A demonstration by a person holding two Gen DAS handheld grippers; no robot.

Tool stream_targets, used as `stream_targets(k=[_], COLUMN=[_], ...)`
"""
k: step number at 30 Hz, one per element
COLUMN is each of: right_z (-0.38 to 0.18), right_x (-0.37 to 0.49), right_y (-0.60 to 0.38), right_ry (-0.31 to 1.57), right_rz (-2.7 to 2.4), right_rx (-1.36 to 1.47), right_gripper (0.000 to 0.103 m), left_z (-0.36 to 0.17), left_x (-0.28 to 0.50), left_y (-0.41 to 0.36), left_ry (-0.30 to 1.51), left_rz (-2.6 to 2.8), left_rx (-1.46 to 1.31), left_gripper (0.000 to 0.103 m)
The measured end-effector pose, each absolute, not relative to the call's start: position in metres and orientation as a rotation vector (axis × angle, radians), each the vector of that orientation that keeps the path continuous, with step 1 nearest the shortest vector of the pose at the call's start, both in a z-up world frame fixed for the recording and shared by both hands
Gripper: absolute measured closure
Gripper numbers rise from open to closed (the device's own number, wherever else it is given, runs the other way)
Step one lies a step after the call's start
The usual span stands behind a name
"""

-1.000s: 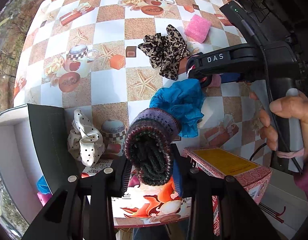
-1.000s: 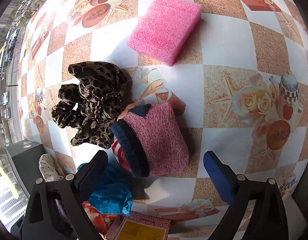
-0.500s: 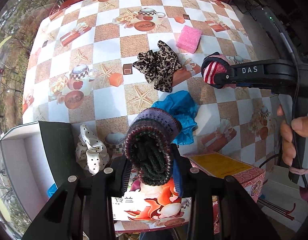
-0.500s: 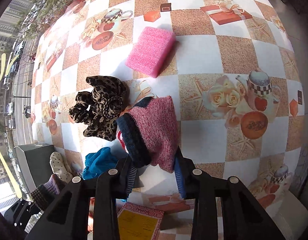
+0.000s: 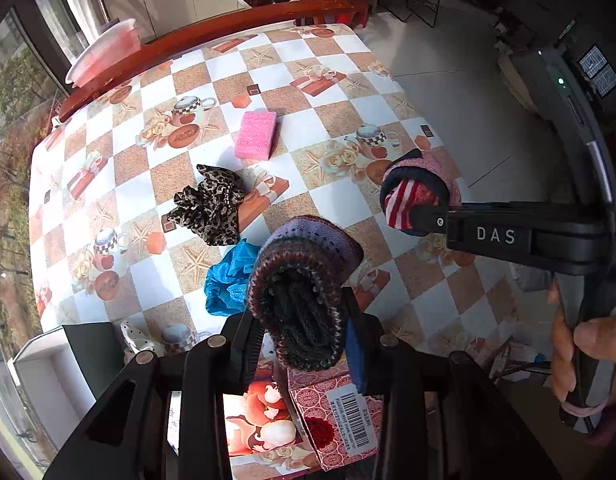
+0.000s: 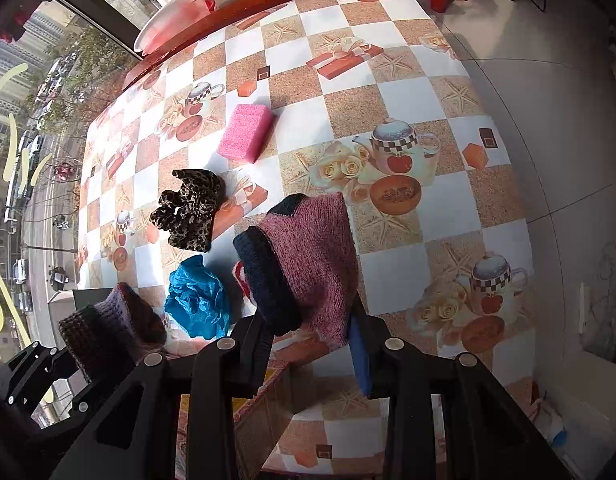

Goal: Organize soft objects
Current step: 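Grasp the pink knit glove with the right tool while the left tool holds the dark glove, then carry the dark and pink knit gloves over the white box with both tools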

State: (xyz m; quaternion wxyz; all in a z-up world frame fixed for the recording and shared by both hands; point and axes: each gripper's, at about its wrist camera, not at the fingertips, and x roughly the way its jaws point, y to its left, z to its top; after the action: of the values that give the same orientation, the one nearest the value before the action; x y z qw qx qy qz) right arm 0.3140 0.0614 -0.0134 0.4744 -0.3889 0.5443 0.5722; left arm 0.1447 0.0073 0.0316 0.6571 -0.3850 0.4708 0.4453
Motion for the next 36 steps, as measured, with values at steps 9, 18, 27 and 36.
stream_targets(k=[9, 18, 27, 36], right_z=[0.009, 0.008, 0.004, -0.006], right_x=[0.353, 0.371, 0.348, 0.300], right_y=[-0.003, -0.061, -0.108, -0.146], right_ry=[1.291, 1.320, 1.331, 1.336], right_rz=[1.317, 1.223, 1.240, 1.333], right_rx=[-0.893, -0.876, -0.932, -1.054], right_gripper=[0.067, 0.067, 0.067, 0.067], left_z=[0.054, 0.058, 0.057, 0.054], left_x=[0.206, 0.232, 0.209, 0.161], left_y=[-0.037, -0.095, -0.134, -0.162], left_ry=[1.086, 1.129, 1.167, 1.185], left_rz=[0.784, 0.569, 0.455, 0.495], left_rx=[-0.694, -0.572, -0.515, -0.503], left_gripper=[0.064, 0.064, 0.064, 0.064])
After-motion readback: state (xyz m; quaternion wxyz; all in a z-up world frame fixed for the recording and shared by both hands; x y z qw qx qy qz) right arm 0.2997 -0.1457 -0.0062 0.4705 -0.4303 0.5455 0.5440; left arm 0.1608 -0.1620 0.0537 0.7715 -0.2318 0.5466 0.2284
